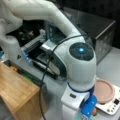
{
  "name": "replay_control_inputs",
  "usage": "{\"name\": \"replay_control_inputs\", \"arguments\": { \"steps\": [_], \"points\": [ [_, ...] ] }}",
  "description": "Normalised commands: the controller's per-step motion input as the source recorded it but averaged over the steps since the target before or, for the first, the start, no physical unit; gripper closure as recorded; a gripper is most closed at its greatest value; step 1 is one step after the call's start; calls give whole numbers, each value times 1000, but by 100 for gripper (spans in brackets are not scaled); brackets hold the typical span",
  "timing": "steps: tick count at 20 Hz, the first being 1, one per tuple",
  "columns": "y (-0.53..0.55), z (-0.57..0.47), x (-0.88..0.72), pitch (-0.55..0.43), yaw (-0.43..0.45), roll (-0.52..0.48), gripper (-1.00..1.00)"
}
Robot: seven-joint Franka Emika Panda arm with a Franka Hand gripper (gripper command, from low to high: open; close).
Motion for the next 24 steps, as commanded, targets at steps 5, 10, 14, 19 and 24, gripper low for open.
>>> {"name": "replay_control_inputs", "arguments": {
  "steps": [5, 10, 14, 19, 24],
  "points": [
    [47, -45, -187, -42, -34, -59, 100],
    [142, -27, -189, -44, -41, -60, 100],
    [111, -34, -195, -44, -51, -63, 100],
    [90, -38, -198, -44, -56, -65, 100],
    [90, -39, -198, -44, -56, -65, 100]
  ]
}}
